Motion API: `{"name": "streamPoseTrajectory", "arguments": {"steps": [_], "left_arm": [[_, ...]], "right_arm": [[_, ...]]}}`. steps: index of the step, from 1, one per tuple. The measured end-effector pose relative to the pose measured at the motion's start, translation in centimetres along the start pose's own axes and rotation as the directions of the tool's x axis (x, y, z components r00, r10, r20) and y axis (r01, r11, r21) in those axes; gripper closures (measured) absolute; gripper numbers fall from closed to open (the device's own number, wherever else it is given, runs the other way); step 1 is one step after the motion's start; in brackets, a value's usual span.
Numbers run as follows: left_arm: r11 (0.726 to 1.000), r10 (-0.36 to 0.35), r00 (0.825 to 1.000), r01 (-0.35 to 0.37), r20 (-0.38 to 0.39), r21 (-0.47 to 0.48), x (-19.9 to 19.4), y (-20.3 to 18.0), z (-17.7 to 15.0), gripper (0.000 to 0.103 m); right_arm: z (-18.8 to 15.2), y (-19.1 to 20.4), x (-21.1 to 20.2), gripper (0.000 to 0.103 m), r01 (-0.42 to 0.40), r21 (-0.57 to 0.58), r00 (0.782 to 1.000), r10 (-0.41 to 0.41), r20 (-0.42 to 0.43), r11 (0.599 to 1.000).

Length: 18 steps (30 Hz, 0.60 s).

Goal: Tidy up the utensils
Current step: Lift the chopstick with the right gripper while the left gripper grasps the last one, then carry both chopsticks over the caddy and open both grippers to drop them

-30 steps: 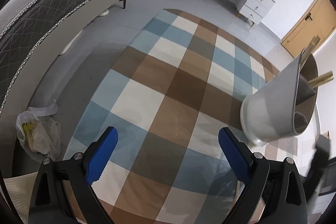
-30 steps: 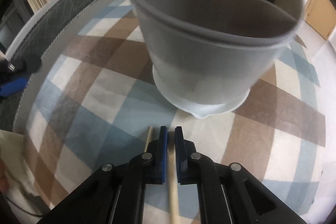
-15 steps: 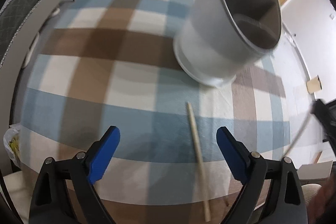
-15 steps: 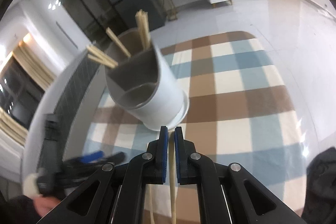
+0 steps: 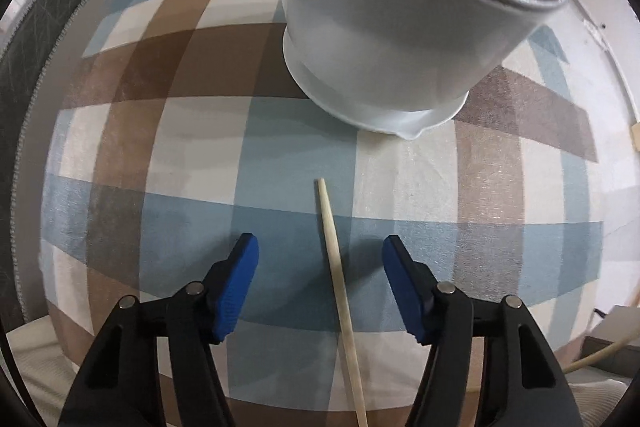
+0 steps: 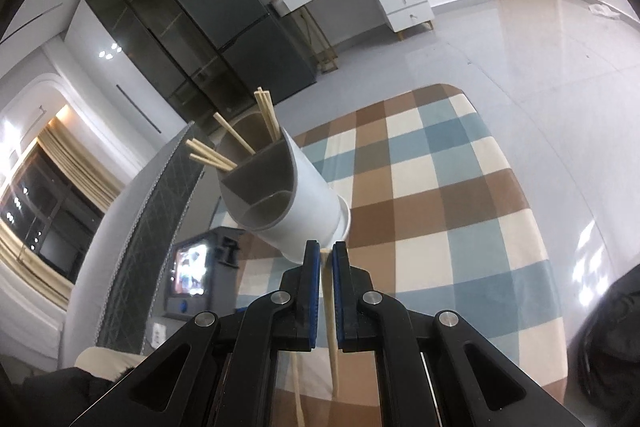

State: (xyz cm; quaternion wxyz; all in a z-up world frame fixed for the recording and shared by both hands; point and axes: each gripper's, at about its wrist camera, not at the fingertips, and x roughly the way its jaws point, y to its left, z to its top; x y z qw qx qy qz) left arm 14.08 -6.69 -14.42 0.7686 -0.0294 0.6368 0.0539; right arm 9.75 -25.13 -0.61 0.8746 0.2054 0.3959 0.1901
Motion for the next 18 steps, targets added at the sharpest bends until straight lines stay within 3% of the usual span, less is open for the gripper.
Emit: {"name": "streamPoseTrajectory", "arguments": {"steps": [1, 4, 8, 13, 18], "left_arm": [[1.0, 0.001, 1.0, -0.001, 0.006, -0.007, -0.1, -0.1, 0.0, 0.056], [1.0, -0.016, 1.0, 0.016, 0.004, 0.004, -0.4, -0.8, 0.3, 0.102], [0.998, -0.065, 0.998, 0.065, -0.001, -0.001, -0.6, -1.1, 0.8, 0.102], [0.99, -0.137, 0.979, 0.14, 0.153, -0.006, -4.1, -0.1, 0.0, 0.102], [0.971, -0.238, 0.904, 0.219, 0.354, 0.094, -10.1, 0.2, -2.3, 0.102]], "right_arm": [[0.1, -0.1, -0.1, 0.097, -0.001, 0.002, 1.0, 0.001, 0.004, 1.0], [0.1, -0.4, -0.5, 0.097, -0.002, 0.01, 1.0, 0.001, 0.012, 1.0], [0.1, -0.8, -0.9, 0.098, 0.013, 0.012, 1.0, -0.013, 0.02, 1.0], [-0.3, -0.6, -1.8, 0.098, 0.027, -0.018, 0.999, -0.027, 0.046, 0.999], [-0.9, 0.3, -3.0, 0.098, 0.038, -0.058, 0.996, -0.034, 0.078, 0.998]]}}
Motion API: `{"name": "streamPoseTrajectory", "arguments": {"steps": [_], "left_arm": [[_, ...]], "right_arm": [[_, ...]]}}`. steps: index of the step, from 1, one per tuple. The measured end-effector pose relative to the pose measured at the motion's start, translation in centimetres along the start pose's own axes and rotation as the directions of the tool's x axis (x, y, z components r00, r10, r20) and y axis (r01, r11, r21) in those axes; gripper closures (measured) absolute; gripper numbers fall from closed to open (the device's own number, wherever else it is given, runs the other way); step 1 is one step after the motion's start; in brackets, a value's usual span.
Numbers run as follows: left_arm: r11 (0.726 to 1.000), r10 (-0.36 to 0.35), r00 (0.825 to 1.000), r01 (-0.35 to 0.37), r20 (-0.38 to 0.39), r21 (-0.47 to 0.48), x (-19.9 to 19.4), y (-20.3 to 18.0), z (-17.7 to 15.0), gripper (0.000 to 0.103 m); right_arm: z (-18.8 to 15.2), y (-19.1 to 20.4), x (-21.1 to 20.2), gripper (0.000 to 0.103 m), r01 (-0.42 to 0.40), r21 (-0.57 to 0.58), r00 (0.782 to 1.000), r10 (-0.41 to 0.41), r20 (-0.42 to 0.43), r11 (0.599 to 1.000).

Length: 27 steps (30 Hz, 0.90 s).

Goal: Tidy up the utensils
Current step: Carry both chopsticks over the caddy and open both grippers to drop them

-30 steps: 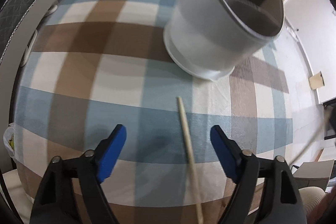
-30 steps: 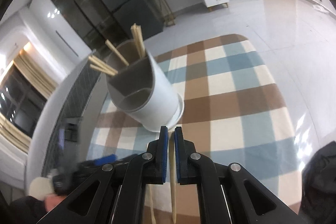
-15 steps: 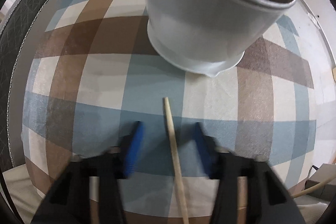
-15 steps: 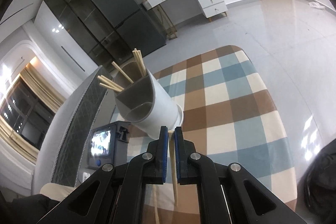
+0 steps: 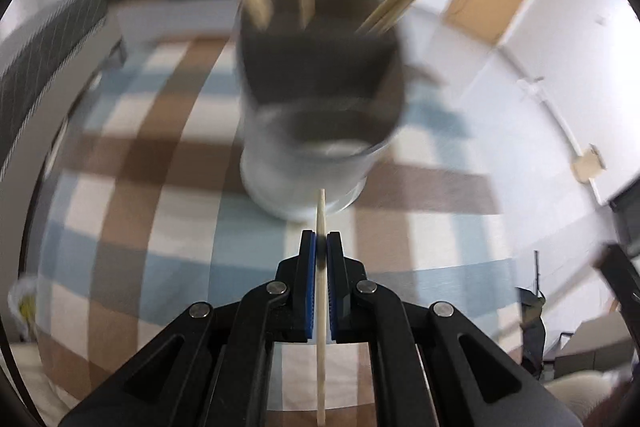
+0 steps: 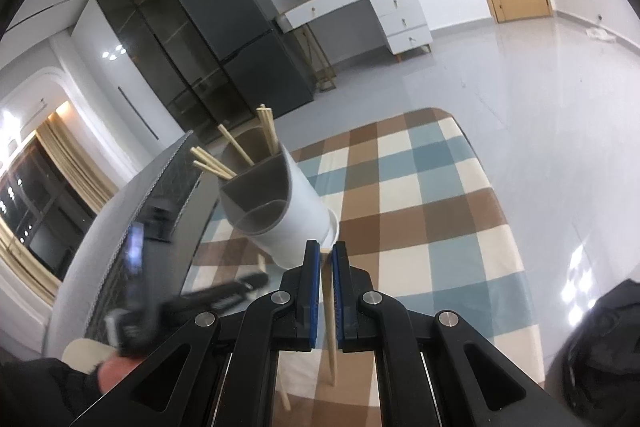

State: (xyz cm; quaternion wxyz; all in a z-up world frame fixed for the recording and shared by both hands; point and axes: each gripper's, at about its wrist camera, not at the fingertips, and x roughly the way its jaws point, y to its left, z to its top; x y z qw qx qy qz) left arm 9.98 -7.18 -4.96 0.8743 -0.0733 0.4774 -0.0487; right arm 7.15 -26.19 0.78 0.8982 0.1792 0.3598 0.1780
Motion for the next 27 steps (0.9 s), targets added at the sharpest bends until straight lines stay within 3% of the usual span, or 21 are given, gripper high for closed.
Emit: {"name": "streamPoseTrajectory", "arguments": {"steps": [7, 21, 25, 27], "left_arm": [[0.993, -0.081, 0.991, 0.07, 0.111, 0.093, -4.1, -1.4, -1.1, 0.102], [0.985, -0.139, 0.977, 0.119, 0.164, 0.125, -7.5, 0.4, -1.7, 0.103], [0.978, -0.165, 0.968, 0.135, 0.188, 0.161, -8.8, 0.2, -1.1, 0.103], [0.971, -0.206, 0.955, 0.172, 0.213, 0.167, -10.1, 0.1, -0.6, 0.103]], "right_arm": [[-0.8, 1.7, -1.0, 0.098, 0.033, -0.056, 0.999, -0.031, 0.034, 0.998], [-1.4, 5.1, -1.2, 0.098, 0.065, -0.131, 0.996, -0.057, 0.061, 0.989], [-1.0, 5.8, -1.0, 0.098, 0.071, -0.145, 0.996, -0.061, 0.068, 0.987], [-0.7, 6.1, -0.9, 0.098, 0.072, -0.147, 0.996, -0.062, 0.071, 0.987]]}}
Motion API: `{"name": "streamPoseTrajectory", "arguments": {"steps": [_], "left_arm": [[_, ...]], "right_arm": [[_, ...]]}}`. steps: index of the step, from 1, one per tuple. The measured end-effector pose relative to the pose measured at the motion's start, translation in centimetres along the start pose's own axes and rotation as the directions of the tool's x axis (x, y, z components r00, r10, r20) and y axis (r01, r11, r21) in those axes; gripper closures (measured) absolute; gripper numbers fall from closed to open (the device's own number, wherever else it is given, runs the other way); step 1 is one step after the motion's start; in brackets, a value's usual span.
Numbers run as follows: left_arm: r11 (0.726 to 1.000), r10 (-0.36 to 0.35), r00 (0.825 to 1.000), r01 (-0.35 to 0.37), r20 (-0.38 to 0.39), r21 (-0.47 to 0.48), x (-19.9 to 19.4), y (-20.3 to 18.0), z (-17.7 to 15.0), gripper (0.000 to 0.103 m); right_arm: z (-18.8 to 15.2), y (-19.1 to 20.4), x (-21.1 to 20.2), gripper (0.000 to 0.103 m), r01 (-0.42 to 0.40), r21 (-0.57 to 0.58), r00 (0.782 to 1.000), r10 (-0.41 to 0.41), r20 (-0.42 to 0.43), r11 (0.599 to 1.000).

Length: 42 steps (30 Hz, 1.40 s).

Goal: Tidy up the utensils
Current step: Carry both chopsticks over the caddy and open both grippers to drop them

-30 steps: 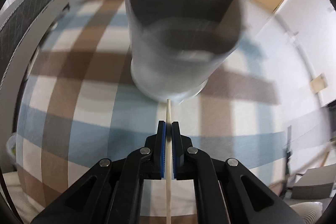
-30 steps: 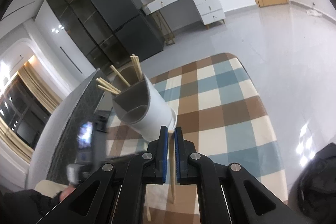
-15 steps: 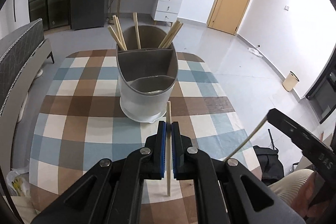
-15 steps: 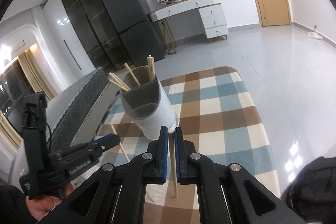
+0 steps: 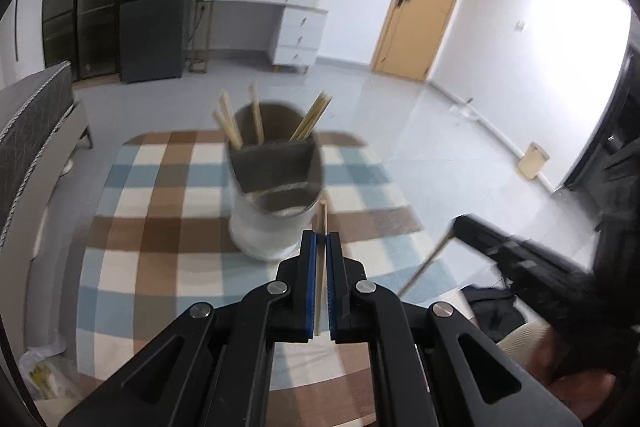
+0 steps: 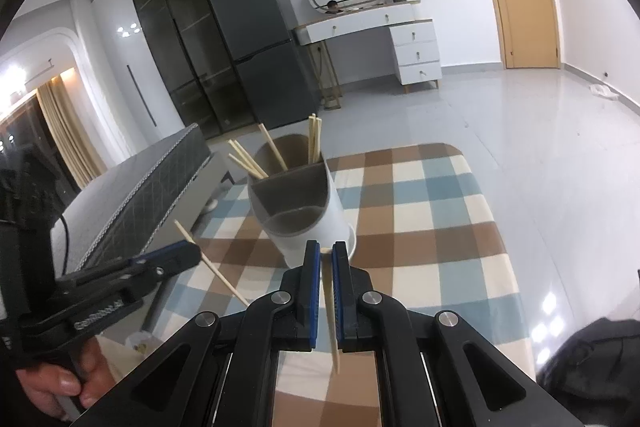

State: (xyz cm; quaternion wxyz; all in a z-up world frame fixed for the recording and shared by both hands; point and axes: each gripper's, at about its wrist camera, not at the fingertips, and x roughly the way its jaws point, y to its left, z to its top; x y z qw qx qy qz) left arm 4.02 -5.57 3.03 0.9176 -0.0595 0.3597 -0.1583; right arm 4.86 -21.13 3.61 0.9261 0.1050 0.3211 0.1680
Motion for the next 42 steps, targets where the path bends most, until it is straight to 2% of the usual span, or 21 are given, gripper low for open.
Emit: {"name": "streamPoseTrajectory", "arguments": {"steps": [8, 13, 19, 23, 27, 31, 37, 42], "left_arm": [[0.999, -0.044, 0.994, 0.042, 0.104, 0.017, -3.8, -1.2, 5.4, 0.103], [1.0, -0.016, 0.987, 0.017, 0.157, -0.005, -5.1, -0.3, 9.2, 0.103], [1.0, 0.025, 0.979, -0.021, 0.202, -0.021, -4.6, 1.5, 12.8, 0.103], [0.999, 0.049, 0.977, -0.044, 0.208, -0.027, -2.8, 2.9, 14.3, 0.103], [0.997, 0.076, 0.978, -0.073, 0.195, -0.02, -0.3, 4.1, 14.7, 0.103], [0.995, 0.096, 0.98, -0.096, 0.175, -0.01, 1.6, 5.3, 14.5, 0.103], [0.994, 0.107, 0.985, -0.105, 0.138, -0.019, 4.4, 6.9, 13.5, 0.103], [0.994, 0.104, 0.99, -0.102, 0.094, -0.027, 5.9, 7.5, 12.7, 0.103]], "right_arm": [[3.8, 1.5, -0.7, 0.098, -0.008, -0.043, 0.998, 0.01, 0.06, 0.999], [7.5, 2.2, -1.1, 0.098, -0.028, -0.053, 0.995, 0.033, 0.096, 0.998], [13.1, 4.0, -1.7, 0.098, -0.064, -0.09, 0.981, 0.079, 0.178, 0.994], [16.2, 5.0, -0.9, 0.098, -0.076, -0.114, 0.97, 0.1, 0.221, 0.991], [18.1, 5.7, 1.2, 0.098, -0.08, -0.135, 0.965, 0.111, 0.238, 0.988], [18.5, 6.1, 4.2, 0.098, -0.076, -0.143, 0.963, 0.109, 0.245, 0.987], [17.7, 6.0, 8.4, 0.098, -0.071, -0.146, 0.976, 0.099, 0.193, 0.987], [16.5, 5.3, 10.1, 0.098, -0.077, -0.138, 0.982, 0.099, 0.158, 0.987]]}}
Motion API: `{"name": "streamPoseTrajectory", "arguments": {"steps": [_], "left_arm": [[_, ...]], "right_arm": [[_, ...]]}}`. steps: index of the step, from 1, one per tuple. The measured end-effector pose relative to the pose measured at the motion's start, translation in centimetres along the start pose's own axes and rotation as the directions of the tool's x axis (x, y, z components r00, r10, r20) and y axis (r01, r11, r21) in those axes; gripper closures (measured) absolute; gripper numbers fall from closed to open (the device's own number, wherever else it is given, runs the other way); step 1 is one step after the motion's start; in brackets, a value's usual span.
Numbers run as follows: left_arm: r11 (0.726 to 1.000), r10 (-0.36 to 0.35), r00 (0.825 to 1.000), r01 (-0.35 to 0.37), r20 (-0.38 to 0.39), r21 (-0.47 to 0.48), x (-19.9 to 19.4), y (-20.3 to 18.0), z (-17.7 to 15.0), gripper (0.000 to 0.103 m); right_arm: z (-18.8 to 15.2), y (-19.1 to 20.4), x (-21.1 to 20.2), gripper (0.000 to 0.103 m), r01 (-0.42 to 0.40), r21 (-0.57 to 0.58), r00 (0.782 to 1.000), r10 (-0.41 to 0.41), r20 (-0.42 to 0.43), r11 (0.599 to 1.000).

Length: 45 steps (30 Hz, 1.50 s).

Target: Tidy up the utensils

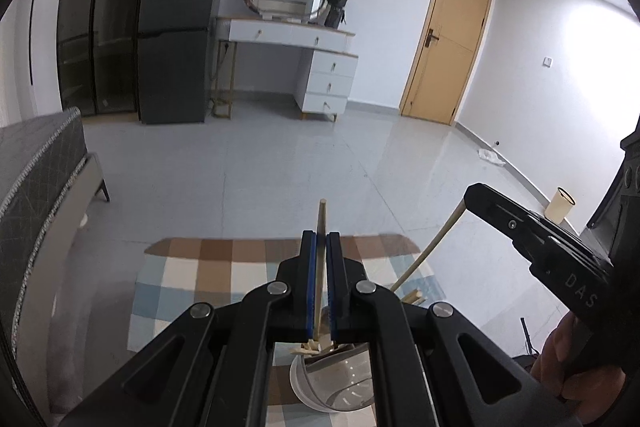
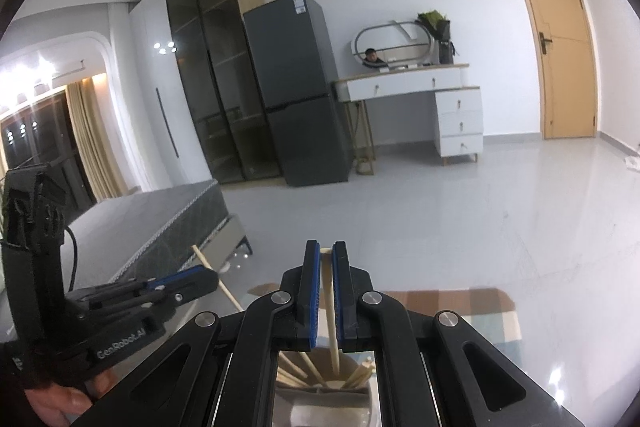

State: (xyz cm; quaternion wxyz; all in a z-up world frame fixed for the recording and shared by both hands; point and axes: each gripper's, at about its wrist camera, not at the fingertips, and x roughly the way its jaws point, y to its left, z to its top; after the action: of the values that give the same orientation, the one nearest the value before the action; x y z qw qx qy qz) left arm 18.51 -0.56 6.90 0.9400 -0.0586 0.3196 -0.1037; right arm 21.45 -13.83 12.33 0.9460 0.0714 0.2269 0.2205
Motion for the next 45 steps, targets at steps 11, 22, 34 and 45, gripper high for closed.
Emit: {"name": "streamPoseTrajectory", "arguments": {"steps": [11, 22, 34, 45], "left_arm": [[0.999, -0.034, 0.967, 0.033, -0.253, -0.007, 3.4, -0.5, -2.6, 0.103], [0.999, -0.012, 0.979, 0.004, -0.203, -0.038, -1.9, -1.6, -0.9, 0.05], [0.991, 0.134, 0.99, -0.133, -0.044, 0.017, -10.9, -3.6, -1.0, 0.027], [0.976, 0.218, 0.97, -0.218, 0.106, -0.01, -16.3, -4.2, -3.5, 0.016]], "right_arm": [[-5.3, -1.8, 2.7, 0.098, -0.007, 0.081, 0.991, 0.018, -0.135, 0.997], [-6.3, -2.2, 0.1, 0.053, 0.014, 0.098, 0.989, 0.0, -0.147, 0.995], [-6.2, 0.5, -8.6, 0.037, 0.047, 0.053, 0.997, -0.044, -0.06, 0.997], [-6.4, 3.5, -16.4, 0.007, 0.055, 0.01, 0.991, -0.056, 0.125, 0.998]]}}
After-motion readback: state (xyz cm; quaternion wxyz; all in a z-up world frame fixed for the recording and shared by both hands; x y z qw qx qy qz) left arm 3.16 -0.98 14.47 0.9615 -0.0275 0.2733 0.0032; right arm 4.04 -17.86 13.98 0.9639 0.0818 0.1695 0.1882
